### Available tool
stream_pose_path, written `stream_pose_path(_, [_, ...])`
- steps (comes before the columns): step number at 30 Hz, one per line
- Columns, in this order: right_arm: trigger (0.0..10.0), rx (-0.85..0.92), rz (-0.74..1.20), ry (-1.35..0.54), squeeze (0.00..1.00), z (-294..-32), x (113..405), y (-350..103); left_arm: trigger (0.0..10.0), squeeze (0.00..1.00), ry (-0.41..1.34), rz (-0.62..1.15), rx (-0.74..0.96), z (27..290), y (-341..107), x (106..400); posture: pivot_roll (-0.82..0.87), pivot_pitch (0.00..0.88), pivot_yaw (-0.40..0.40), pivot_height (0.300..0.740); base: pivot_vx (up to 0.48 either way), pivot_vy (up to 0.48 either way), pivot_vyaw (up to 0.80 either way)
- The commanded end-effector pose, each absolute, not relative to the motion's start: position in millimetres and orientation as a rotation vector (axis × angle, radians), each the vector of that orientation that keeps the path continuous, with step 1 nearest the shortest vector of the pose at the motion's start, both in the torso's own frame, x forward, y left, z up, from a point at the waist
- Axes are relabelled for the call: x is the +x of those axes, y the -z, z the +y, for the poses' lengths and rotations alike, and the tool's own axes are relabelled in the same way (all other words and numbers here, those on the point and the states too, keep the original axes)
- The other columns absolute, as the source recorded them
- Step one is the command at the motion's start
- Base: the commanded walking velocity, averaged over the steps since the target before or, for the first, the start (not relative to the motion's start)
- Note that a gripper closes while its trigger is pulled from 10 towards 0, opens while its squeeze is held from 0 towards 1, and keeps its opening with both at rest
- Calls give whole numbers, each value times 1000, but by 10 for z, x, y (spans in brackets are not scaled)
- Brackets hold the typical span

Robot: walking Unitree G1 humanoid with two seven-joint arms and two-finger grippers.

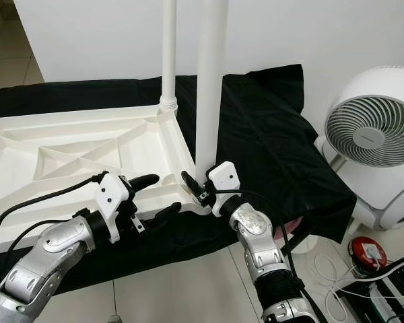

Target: Building children table

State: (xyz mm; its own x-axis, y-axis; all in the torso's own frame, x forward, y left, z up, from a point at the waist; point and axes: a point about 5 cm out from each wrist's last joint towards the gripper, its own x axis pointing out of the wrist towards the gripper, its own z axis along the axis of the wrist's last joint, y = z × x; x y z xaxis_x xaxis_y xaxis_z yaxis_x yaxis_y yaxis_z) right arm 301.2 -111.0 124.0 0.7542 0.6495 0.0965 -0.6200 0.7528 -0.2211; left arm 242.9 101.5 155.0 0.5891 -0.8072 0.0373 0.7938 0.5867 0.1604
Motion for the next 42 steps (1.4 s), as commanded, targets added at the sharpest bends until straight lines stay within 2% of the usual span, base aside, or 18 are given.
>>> stream_pose_path(1, [10000, -179, -43, -725, 0, -1185, 2923, -971, 10000, 0, 998, -111, 138, 998, -1570, 2386, 24, 6, -53, 740, 0, 0, 0])
stream_pose_path(10, [10000, -10, 5, -678, 0, -1199, 2911, -869, 10000, 0, 997, -114, 136, 1001, -1591, 2372, 30, 12, -50, 740, 0, 0, 0])
stream_pose_path(20, [10000, 83, 53, -659, 0, -1145, 3010, -897, 10000, 0, 997, -117, 141, 1016, -1613, 2375, 37, 1, -49, 740, 0, 0, 0])
stream_pose_path(35, [10000, 117, 92, -642, 0, -1160, 3112, -941, 10000, 0, 995, -120, 142, 1009, -1620, 2371, 42, 0, -60, 740, 0, 0, 0])
stream_pose_path(42, [10000, 88, 41, -508, 0, -1164, 3161, -965, 10000, 0, 996, -119, 144, 1004, -1620, 2361, 45, 0, -65, 740, 0, 0, 0])
